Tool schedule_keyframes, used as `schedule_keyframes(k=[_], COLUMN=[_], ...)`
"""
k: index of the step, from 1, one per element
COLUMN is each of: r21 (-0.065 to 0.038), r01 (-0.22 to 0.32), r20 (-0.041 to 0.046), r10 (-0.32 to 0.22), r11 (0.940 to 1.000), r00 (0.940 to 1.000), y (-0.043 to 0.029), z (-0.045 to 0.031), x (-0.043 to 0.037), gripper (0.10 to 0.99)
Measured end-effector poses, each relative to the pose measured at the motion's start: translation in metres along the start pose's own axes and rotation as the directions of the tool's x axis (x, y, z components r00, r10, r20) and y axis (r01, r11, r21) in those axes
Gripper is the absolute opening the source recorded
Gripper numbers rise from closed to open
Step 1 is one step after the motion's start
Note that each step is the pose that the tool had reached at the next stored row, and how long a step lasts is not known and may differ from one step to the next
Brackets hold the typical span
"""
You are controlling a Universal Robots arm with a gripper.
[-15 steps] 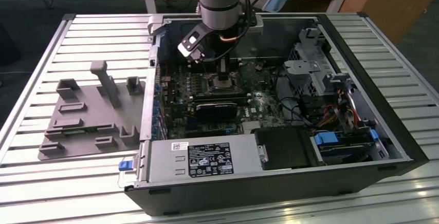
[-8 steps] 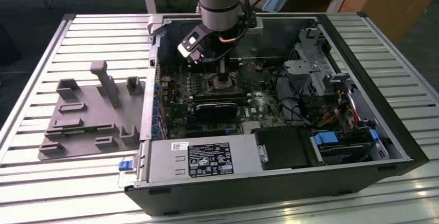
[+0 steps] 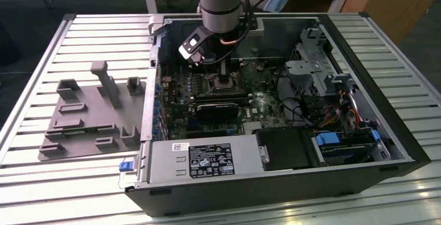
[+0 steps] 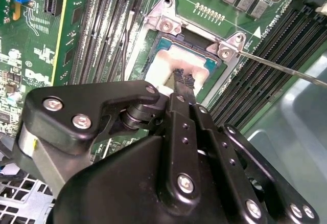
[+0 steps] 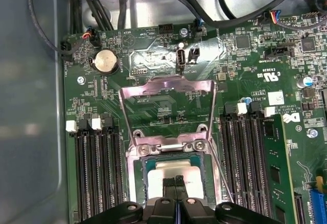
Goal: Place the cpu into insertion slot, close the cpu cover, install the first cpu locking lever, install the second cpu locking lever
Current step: 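Place the cpu into insertion slot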
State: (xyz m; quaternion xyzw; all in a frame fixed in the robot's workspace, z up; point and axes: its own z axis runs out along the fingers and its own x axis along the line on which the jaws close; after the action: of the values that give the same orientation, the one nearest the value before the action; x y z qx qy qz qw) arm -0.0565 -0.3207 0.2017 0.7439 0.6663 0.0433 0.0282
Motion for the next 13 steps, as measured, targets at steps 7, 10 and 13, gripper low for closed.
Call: schedule_keyframes(k=[7, 10, 13], r21=[0.000, 0.000, 0.000], r01=[0.000, 0.000, 0.000], r20=[0.0008, 0.0005, 0.0003], r10=[0.000, 0.000, 0.000], r11=[1.0000, 1.0000, 1.0000], r00=[1.0000, 1.0000, 1.0000], y=[-0.0004, -0.0004, -0.0005], z=[0.0028, 0.0035, 0.0037], x=[-0.0002, -0.0002, -0.0001], gripper=[0.102, 0.102, 0.102])
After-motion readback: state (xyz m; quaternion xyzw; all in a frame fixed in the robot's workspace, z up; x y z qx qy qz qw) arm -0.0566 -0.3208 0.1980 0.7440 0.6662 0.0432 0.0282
